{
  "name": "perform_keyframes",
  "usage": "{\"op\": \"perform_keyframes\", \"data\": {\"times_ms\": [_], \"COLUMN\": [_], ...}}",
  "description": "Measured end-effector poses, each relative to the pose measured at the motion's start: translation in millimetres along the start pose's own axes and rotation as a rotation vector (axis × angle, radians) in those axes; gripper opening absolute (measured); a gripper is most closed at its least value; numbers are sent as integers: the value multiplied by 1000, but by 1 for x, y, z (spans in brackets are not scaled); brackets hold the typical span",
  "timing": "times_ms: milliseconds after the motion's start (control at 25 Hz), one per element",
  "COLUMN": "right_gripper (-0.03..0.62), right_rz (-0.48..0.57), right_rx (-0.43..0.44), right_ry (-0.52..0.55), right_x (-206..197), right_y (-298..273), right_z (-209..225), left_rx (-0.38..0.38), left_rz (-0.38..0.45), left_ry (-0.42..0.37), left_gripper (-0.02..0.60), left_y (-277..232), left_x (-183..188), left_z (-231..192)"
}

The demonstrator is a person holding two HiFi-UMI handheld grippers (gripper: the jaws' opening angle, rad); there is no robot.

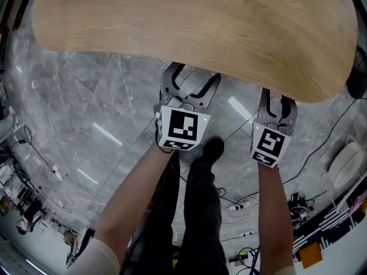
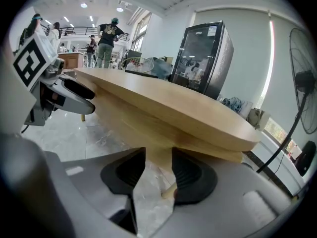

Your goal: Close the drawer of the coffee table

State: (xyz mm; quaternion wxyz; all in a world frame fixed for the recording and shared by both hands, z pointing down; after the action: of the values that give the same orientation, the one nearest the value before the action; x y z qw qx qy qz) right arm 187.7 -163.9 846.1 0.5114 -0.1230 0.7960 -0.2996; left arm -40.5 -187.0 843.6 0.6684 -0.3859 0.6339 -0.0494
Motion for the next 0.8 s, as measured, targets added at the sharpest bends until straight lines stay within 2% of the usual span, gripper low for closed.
{"op": "perform_keyframes", "data": {"times_ms": [280,600,800], "right_gripper": [187,187,207], "right_rz": [2,18,16], "right_rx": [-13,-22,1], "right_ry": [-24,13,11], "right_x": [5,4,5], "right_y": [-9,-11,-11], "right_z": [4,3,3], "left_rx": [-15,-10,-10], "left_rz": [-3,15,12], "left_ry": [-8,-26,-21], "left_gripper": [319,321,321], "left_y": [-8,-10,-8], "left_x": [7,6,7], "left_z": [-5,-5,-4]}}
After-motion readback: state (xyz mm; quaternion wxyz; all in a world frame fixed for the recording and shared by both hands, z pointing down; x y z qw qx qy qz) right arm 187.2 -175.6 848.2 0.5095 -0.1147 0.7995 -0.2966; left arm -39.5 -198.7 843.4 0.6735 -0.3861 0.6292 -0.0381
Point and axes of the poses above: the fingertips, and each gripper's own axes: y backward along the fingers, z to its right, x out of its top, the point moved 9 cm from there along y, backward along the fingers, and after that the axes turned 5 degrees about y, right-handed, at the moved point
